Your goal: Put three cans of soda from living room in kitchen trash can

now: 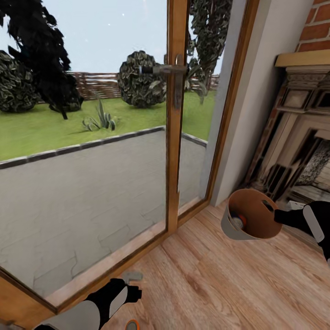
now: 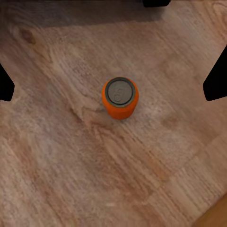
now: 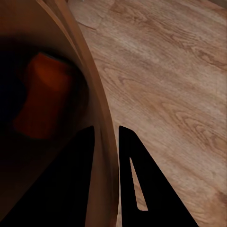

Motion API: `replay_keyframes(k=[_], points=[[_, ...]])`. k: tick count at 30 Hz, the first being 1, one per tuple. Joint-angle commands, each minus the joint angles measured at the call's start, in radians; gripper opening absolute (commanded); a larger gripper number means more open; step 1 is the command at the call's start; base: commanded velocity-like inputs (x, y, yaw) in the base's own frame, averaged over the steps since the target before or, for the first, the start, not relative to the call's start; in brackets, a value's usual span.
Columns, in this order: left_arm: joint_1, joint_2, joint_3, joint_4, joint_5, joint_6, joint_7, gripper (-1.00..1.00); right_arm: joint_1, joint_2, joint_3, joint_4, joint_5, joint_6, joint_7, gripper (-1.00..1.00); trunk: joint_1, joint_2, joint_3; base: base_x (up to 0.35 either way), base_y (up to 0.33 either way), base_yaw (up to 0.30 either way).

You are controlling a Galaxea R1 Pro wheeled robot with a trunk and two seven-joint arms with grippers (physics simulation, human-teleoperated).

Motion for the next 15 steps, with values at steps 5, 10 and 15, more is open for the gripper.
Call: replay_keyframes(k=[5, 10, 15], points=[[0.000, -0.001, -0.001, 0.000, -0.001, -0.004, 0.001, 1.00, -0.001, -0.001, -0.001, -0.001, -0.023, 0.000, 0.005, -1.00, 0.019, -0.035, -0.016, 0.000, 0.000, 0.000], [0.000, -0.001, -0.001, 0.000, -0.001, -0.005, 0.001, 1.00, -0.001, -0.002, -0.003, 0.000, -0.023, 0.000, 0.005, -1.00, 0.038, -0.070, -0.031, 0.000, 0.000, 0.000], [0.000, -0.001, -0.002, 0.000, -0.002, -0.005, 0.001, 1.00, -0.001, -0.003, -0.003, 0.000, -0.023, 0.000, 0.005, -1.00, 0.058, -0.105, -0.047, 0.000, 0.000, 0.000]])
